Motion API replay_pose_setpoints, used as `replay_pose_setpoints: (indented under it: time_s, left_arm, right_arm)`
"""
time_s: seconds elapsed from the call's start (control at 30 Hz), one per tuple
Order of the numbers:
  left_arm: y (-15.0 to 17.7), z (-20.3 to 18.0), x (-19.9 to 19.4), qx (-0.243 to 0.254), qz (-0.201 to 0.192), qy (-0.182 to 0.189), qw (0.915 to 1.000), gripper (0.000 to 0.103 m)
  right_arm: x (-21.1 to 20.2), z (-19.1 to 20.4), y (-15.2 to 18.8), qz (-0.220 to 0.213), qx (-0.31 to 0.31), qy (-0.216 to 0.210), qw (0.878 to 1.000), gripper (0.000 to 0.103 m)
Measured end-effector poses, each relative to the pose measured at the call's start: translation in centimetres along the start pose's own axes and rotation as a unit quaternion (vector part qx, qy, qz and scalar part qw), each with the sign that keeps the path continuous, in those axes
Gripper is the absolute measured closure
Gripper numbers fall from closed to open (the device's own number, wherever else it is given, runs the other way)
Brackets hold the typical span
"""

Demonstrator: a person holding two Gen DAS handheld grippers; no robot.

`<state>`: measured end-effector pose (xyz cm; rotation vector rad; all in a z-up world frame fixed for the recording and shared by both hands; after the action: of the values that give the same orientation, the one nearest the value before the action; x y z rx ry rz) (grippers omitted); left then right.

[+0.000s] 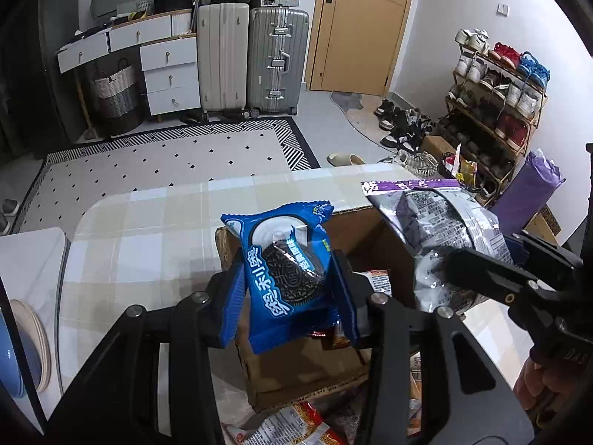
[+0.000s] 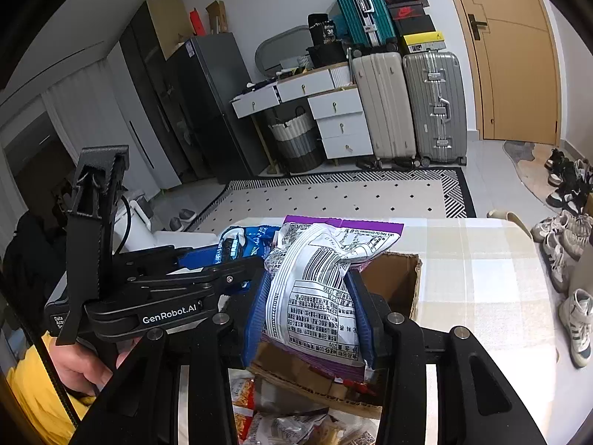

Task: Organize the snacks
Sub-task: 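Lift both held packs and carry them over the cardboard box, then open both tools to drop the packs into the box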

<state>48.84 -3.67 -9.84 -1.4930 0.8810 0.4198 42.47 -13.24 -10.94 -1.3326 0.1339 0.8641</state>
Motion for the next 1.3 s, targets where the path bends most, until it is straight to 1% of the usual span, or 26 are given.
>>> replay_pose_setpoints:
  time_s: [0.3, 0.43, 0.63, 0.67, 0.93, 1.1, 1.2, 1.3]
  left_arm:
    - [0.3, -0.5, 3.4, 0.014, 0.018, -0.002, 0.9997, 0.063]
    - [1.4, -1.0, 3.7, 0.016, 0.022, -0.003, 0.9996, 0.063]
    - [2.1, -0.9, 4.6, 0.018, 0.027, -0.006, 0.9994, 0.063]
    - [2.8, -0.9, 4.4, 0.018, 0.028, -0.005, 0.9994, 0.063]
    - [3.6, -0.7, 5.3, 0.016, 0.033, -0.01, 0.9993, 0.063]
    - [3.8, -0.2, 5.3, 0.011, 0.035, -0.012, 0.9992, 0.062]
    - [4.1, -0.4, 4.7, 0.005, 0.036, -0.01, 0.9993, 0.061]
    - [4.3, 0.0, 3.9, 0.001, 0.035, -0.014, 0.9993, 0.056]
  right_arm:
    - [1.9, -0.4, 0.8, 0.018, 0.0, 0.012, 1.0, 0.061]
    - [2.6, -1.0, 1.3, 0.025, 0.002, 0.017, 1.0, 0.061]
    - [2.8, -1.3, 1.7, 0.029, 0.009, 0.018, 0.999, 0.061]
    - [2.8, -1.3, 1.7, 0.028, 0.008, 0.019, 0.999, 0.061]
    - [3.5, -1.3, 2.1, 0.037, 0.006, 0.031, 0.999, 0.061]
    - [4.2, -1.8, 2.7, 0.047, -0.002, 0.047, 0.998, 0.055]
    - [4.0, -1.8, 2.7, 0.045, -0.002, 0.05, 0.998, 0.053]
    - [3.6, -1.9, 2.5, 0.042, 0.0, 0.054, 0.998, 0.052]
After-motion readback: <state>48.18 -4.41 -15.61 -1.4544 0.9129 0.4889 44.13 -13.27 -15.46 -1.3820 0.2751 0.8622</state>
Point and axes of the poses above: each gripper's, at about its wrist camera, not at the fingertips, and x roughly the way its jaws point, z to its left, y to its underside, the point moved 10 cm from there along x, roughly the way its jaws point, and after that the axes turned 2 degrees about y, right-handed, at the moved point
